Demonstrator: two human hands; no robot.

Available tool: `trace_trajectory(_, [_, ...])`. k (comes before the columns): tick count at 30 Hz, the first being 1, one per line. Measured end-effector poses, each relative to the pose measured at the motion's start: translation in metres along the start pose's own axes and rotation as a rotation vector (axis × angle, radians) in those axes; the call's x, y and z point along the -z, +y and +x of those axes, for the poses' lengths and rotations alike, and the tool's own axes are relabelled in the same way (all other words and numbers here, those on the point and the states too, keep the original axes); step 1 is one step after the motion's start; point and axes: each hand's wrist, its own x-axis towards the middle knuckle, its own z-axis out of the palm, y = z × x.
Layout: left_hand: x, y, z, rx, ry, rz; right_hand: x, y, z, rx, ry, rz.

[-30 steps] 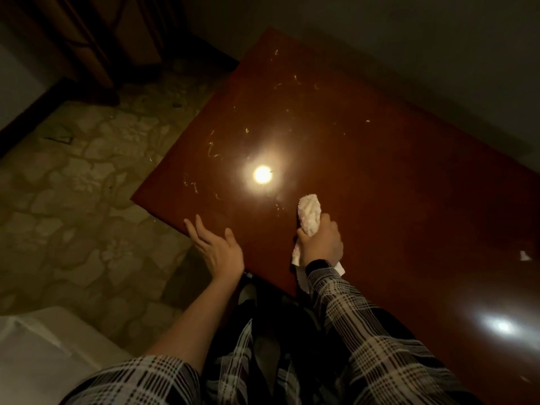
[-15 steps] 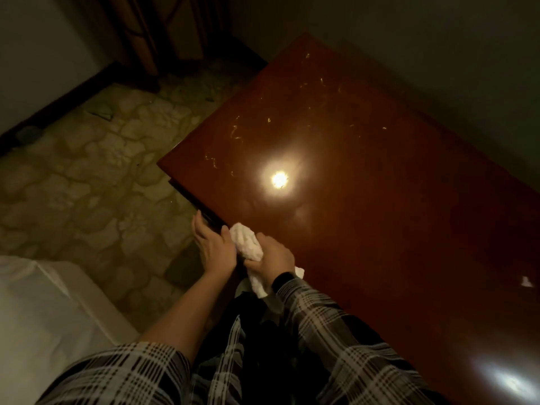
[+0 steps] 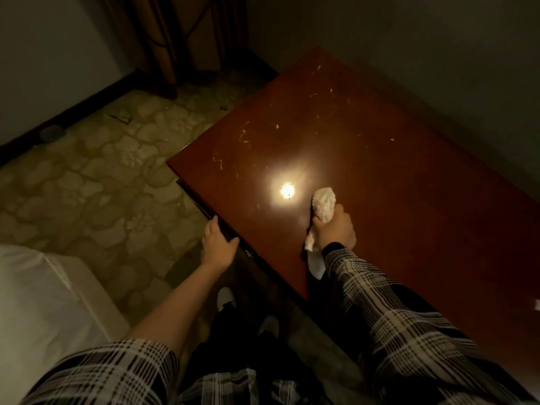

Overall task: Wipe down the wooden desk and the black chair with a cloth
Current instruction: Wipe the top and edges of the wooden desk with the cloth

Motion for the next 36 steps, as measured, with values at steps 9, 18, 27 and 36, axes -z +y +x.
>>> trace_trajectory(9, [0.019, 0.029, 0.048, 0.151, 0.048, -0.324, -0.028, -0.041, 0.012, -0.122, 0.103, -0.042])
trace_trajectory(18, [0.024, 0.064, 0.079, 0.462, -0.032, -0.521, -0.053, -0.118, 0.03, -0.101, 0.086, 0.022])
trace_trajectory(27, [0.032, 0.074, 0.078, 0.539, -0.063, -0.519, -0.037, -0.117, 0.028, -0.009, 0.055, 0.36])
trace_trajectory(36, [0.032, 0.071, 0.077, 0.53, -0.086, -0.498, -0.061, -0.137, 0.021, -0.159, 0.068, 0.005])
